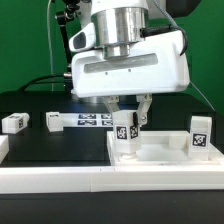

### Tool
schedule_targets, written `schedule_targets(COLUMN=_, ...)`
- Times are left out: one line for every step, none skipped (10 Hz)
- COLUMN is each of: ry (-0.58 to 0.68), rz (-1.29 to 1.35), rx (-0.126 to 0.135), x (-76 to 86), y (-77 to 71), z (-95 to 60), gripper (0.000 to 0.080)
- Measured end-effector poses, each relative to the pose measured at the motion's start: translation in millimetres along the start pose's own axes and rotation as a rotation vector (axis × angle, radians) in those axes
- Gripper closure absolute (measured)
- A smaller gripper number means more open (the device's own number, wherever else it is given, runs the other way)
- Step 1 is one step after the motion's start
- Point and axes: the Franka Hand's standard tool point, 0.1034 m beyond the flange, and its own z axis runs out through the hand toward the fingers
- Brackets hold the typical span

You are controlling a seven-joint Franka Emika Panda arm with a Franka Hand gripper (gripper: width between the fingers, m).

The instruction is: Assemble square table

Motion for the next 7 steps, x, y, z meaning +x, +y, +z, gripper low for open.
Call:
schedule_targets(ry=-0.003, rz=0.086, rx=0.004, x=0.3, y=0.1, z=-0.1, gripper=0.0509)
schedule_targets(ry=-0.007, rz=0.161, rx=0.01, x=0.8, y=0.3, z=-0.2, gripper=0.0509)
schedule_targets(ry=-0.01, rz=0.213, rx=0.015, x=1.3, y=0.8, z=-0.3, gripper=0.0509)
schedule_targets(ry=-0.013, rz=0.257, rx=0.018, x=1.5, y=1.0, z=-0.4, gripper=0.0509)
schedule_targets(ry=-0.016, rz=0.318, rx=0.022, x=1.8, y=1.2, z=-0.5, gripper=0.0509)
schedule_targets(ry=-0.018, rz=0.37, rx=0.024, x=1.9, y=1.2, z=-0.5, gripper=0.0509)
schedule_targets(ry=-0.02, rz=0.426, rx=0.025, x=1.9, y=1.2, z=-0.5, gripper=0.0509)
